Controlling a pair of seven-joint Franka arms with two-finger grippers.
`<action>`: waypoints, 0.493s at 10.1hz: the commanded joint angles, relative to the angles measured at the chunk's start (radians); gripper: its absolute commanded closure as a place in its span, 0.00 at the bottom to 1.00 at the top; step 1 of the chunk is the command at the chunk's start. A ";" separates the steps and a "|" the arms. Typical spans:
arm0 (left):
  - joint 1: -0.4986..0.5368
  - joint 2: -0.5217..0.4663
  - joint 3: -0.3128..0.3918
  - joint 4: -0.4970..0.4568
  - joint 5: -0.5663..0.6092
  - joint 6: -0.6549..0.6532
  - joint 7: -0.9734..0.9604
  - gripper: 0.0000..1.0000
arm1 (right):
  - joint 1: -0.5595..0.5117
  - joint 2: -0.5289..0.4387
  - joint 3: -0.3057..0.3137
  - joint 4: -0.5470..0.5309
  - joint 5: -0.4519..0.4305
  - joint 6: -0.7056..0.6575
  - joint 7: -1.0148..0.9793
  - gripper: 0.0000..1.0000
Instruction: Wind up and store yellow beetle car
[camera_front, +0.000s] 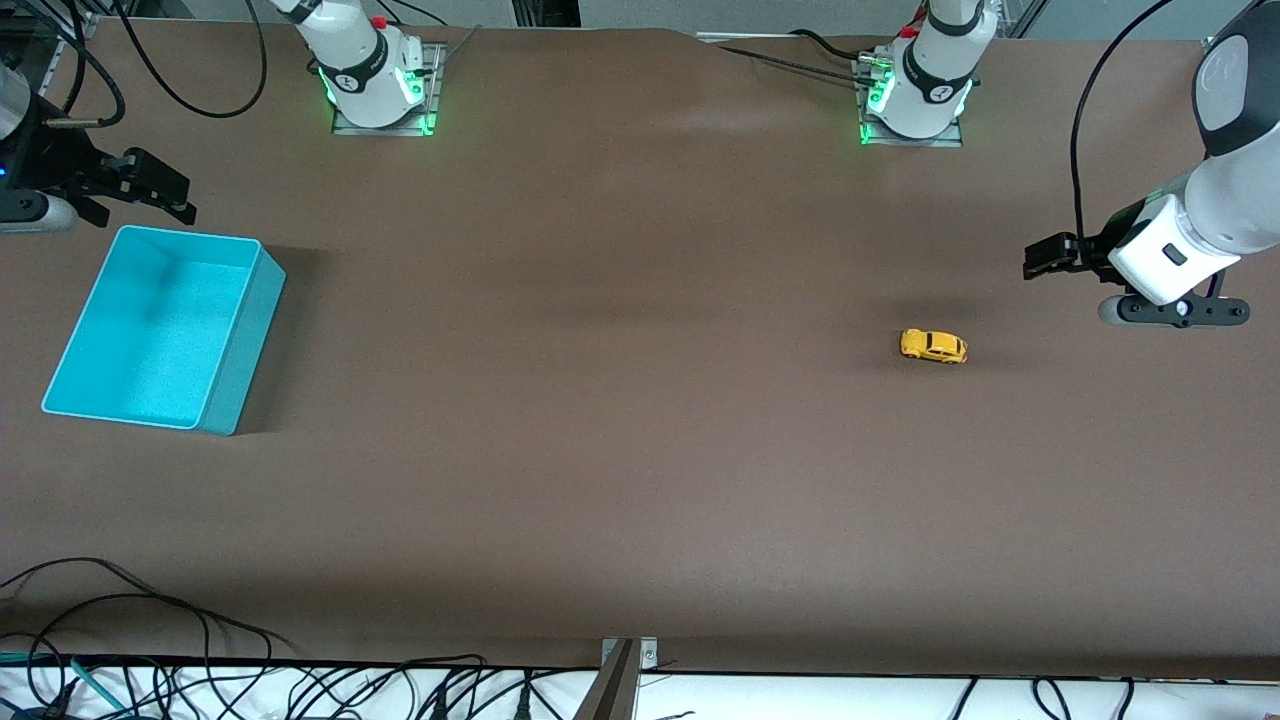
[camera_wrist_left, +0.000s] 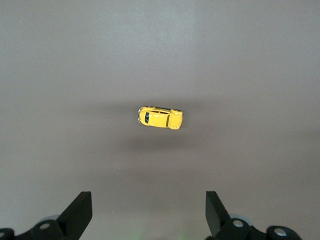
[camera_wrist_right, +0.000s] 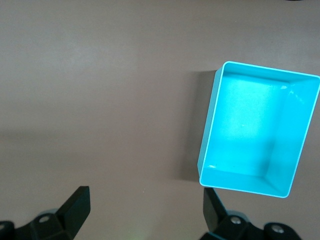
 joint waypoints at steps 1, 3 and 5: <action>0.003 -0.004 -0.004 -0.005 0.013 0.006 0.019 0.00 | -0.006 0.009 -0.001 0.025 0.014 -0.012 -0.011 0.00; 0.004 -0.004 -0.004 -0.005 0.013 0.006 0.019 0.00 | -0.010 0.013 -0.001 0.024 0.014 -0.018 -0.012 0.00; 0.004 -0.004 -0.004 -0.005 0.013 0.006 0.018 0.00 | -0.010 0.019 -0.002 0.024 0.014 -0.018 -0.012 0.00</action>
